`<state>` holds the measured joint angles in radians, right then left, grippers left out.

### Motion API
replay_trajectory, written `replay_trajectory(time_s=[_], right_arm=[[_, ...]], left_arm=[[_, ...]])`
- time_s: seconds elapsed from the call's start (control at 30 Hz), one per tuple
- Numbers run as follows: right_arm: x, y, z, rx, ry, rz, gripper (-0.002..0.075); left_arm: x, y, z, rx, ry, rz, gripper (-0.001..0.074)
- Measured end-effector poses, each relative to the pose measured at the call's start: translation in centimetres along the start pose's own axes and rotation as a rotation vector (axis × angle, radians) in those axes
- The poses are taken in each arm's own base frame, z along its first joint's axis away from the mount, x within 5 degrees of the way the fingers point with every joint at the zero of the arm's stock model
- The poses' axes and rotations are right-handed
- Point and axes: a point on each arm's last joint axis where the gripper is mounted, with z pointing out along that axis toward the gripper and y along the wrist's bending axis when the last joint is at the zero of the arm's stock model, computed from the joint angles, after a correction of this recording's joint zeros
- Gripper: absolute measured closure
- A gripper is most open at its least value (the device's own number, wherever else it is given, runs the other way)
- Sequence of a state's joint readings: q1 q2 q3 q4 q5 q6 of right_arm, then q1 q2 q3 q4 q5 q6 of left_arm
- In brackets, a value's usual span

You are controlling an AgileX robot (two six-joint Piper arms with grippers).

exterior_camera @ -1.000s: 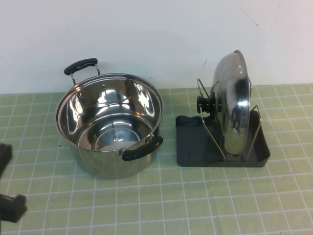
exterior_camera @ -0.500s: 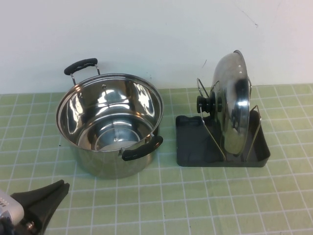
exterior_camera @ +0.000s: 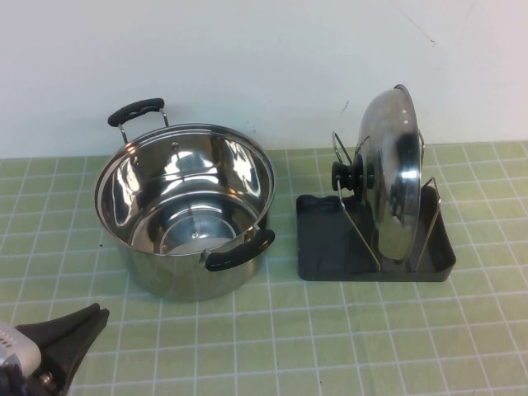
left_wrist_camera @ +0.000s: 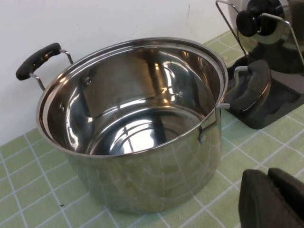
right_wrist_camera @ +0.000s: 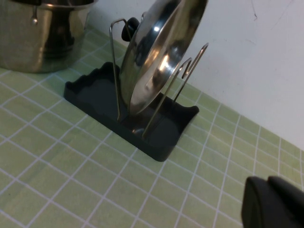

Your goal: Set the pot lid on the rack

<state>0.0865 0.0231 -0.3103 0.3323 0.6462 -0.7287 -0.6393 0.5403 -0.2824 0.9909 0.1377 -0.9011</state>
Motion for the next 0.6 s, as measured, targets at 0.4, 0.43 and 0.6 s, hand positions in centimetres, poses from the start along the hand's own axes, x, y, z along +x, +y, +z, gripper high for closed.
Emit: replay_trajectory(time_s=[0.4,0.43,0.6], right_arm=[[0.00,0.00,0.00,0.000,0.000,0.000,0.0727],[0.00,0.00,0.00,0.000,0.000,0.000,0.0727],[-0.02,0.00,0.00,0.000,-0.002,0.002,0.0727]], left_arm=[[0.02,0.03,0.00,-0.004,0.002,-0.018,0.0736],[0.12,0.09,0.01,-0.010,0.008,-0.022,0.0736],[0.58,0.75,-0.51,-0.079,0.011,-0.226,0.0736]])
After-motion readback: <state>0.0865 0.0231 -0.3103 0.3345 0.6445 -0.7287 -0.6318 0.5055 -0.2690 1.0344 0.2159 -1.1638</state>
